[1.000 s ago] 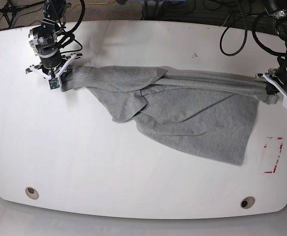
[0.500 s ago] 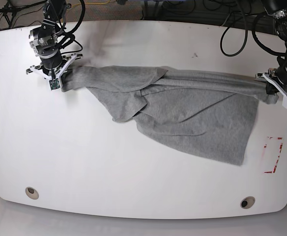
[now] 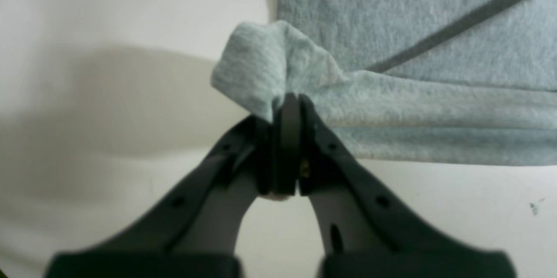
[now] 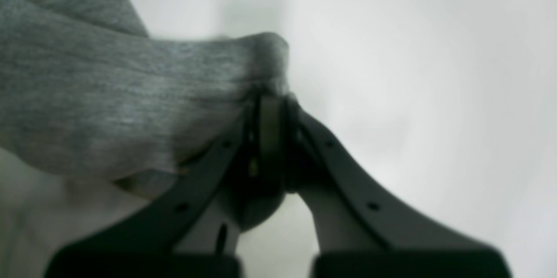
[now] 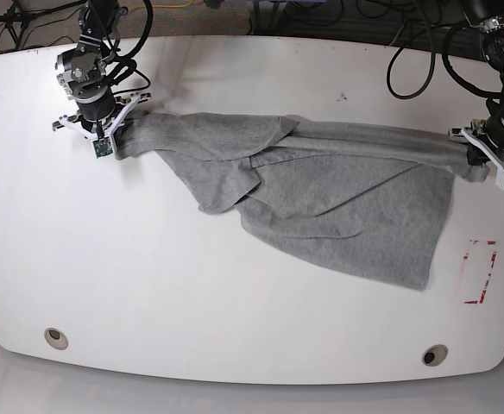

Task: Fold the T-shirt properly
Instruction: 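Hold the shirt edge taut between both grippers on the table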

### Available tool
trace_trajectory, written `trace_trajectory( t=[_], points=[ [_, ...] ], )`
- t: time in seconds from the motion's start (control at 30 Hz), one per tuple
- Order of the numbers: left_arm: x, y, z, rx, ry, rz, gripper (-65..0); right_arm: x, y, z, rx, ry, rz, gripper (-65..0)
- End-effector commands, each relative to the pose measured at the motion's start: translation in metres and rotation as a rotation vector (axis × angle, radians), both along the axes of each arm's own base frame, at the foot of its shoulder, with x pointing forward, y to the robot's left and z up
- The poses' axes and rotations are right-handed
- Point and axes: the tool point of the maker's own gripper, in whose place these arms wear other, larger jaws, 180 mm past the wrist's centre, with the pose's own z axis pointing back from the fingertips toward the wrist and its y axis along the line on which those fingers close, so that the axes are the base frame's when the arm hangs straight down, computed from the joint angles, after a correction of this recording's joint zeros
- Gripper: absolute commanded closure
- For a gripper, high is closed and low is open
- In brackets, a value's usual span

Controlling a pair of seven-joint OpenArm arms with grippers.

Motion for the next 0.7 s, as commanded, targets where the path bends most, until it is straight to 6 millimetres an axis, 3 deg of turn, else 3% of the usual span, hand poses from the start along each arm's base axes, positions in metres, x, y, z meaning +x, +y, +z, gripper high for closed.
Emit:
trace_trajectory(
  t=[0.0,0.67],
  points=[
    [0.005,0.008,0.013,0.031,-0.035,-0.001,0.0,0.007,-0.004,0.010,-0.015,-0.040,-0.003,0.0],
    [-0.031,0.010,-0.013,0.033,0.088,0.000,0.0,0.007,-0.006,0.010,-0.019,-0.039,-0.003,0.0]
  ],
)
